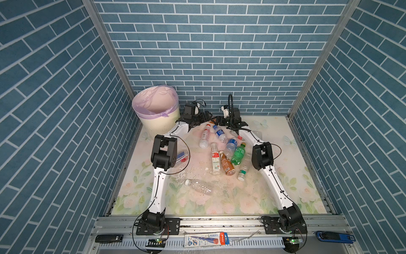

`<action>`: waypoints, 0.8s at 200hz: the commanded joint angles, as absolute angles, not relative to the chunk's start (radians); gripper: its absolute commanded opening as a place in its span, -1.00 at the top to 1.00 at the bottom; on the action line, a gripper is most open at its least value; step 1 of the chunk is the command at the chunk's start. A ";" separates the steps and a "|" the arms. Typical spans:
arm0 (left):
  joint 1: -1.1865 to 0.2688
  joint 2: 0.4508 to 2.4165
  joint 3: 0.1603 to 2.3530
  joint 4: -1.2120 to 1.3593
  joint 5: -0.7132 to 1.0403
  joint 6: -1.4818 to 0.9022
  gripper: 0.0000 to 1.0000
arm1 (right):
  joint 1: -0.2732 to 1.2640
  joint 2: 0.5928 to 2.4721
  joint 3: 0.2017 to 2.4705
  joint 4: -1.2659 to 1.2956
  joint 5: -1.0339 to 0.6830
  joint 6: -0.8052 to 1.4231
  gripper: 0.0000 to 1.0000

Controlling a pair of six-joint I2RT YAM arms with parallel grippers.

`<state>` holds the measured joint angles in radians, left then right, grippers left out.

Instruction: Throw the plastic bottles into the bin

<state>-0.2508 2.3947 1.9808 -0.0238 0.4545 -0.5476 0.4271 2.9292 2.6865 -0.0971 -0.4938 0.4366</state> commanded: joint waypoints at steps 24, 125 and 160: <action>-0.241 2.364 1.971 -0.001 0.465 -0.549 -0.99 | 0.440 2.935 2.734 -0.103 -0.493 0.432 -0.62; -0.239 2.365 1.968 0.004 0.467 -0.554 -0.99 | 0.446 2.919 2.705 -0.122 -0.511 0.445 -0.38; -0.239 2.365 1.968 0.005 0.468 -0.553 -0.99 | 0.450 2.913 2.702 -0.142 -0.514 0.437 -0.39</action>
<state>-0.2470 2.3947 1.9808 -0.0162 0.4576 -0.5537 0.4404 2.9292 2.6865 -0.1112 -0.4969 0.4404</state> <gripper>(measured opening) 0.994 0.691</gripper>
